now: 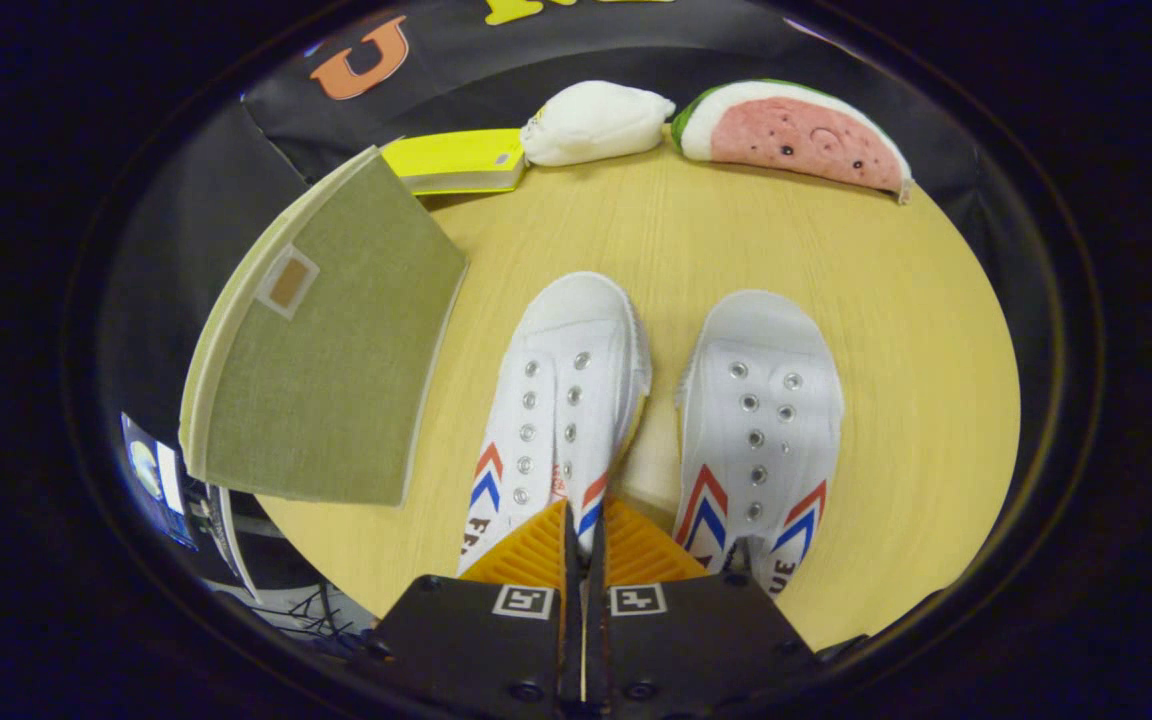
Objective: Open the storage box then place both shoes into the box .Put the left shoe in first, then the right shoe, with the right side of both shoes facing outward in a uniform manner.
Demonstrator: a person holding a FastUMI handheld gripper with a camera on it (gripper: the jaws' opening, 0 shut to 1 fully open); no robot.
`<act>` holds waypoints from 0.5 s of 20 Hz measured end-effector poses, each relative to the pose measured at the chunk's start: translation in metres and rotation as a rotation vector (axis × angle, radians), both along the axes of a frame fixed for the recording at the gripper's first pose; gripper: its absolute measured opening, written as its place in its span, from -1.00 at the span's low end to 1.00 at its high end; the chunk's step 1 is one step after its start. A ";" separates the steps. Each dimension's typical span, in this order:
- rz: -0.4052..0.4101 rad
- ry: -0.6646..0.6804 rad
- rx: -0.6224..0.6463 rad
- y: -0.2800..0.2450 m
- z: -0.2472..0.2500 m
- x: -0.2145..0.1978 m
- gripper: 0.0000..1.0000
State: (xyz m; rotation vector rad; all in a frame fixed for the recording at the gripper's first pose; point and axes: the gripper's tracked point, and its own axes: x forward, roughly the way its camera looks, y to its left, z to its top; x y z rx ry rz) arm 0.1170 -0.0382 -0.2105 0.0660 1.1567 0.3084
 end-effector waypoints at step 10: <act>-0.009 -0.165 0.077 0.055 0.118 -0.020 -0.87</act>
